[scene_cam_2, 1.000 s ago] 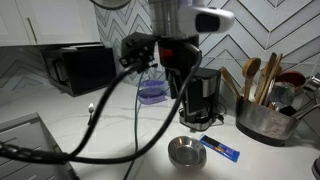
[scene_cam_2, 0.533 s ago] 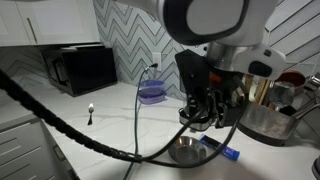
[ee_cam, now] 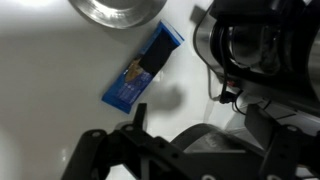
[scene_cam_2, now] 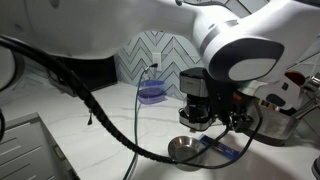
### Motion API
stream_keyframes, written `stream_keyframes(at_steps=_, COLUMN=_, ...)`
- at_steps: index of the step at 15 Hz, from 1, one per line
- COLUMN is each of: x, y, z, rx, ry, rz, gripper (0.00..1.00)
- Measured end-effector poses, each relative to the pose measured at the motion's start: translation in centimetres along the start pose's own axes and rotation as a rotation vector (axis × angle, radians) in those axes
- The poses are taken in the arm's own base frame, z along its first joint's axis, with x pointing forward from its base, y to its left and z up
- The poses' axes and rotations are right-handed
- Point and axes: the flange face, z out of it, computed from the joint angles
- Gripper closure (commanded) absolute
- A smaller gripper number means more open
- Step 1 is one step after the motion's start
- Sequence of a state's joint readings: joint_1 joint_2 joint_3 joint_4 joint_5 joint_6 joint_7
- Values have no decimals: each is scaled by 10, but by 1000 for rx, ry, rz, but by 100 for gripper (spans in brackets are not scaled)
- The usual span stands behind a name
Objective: Move the coffee maker cord to the left
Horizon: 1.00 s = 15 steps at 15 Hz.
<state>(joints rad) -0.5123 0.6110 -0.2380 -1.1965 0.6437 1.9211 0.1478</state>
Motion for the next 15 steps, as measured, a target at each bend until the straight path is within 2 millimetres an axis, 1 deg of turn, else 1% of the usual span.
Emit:
stream_keyframes(at_steps=2, x=8, y=-6, z=13, rx=16, ry=2, rz=13, gripper=0)
stream_keyframes(at_steps=3, x=10, y=-7, z=16, rx=18, ry=3, rz=15, gripper=0)
stream_keyframes(at_steps=7, x=13, y=-8, z=15, rx=22, ry=11, rz=15, gripper=0)
stream_keyframes(at_steps=9, x=12, y=-10, z=19, rx=21, ry=5, rz=9, gripper=0)
stream_keyframes(at_steps=11, x=10, y=-13, z=32, rx=33, ry=-18, rz=1, gripper=0)
stream_keyframes(at_steps=15, x=8, y=-21, z=65, rx=79, ry=-67, rz=-16, gripper=0)
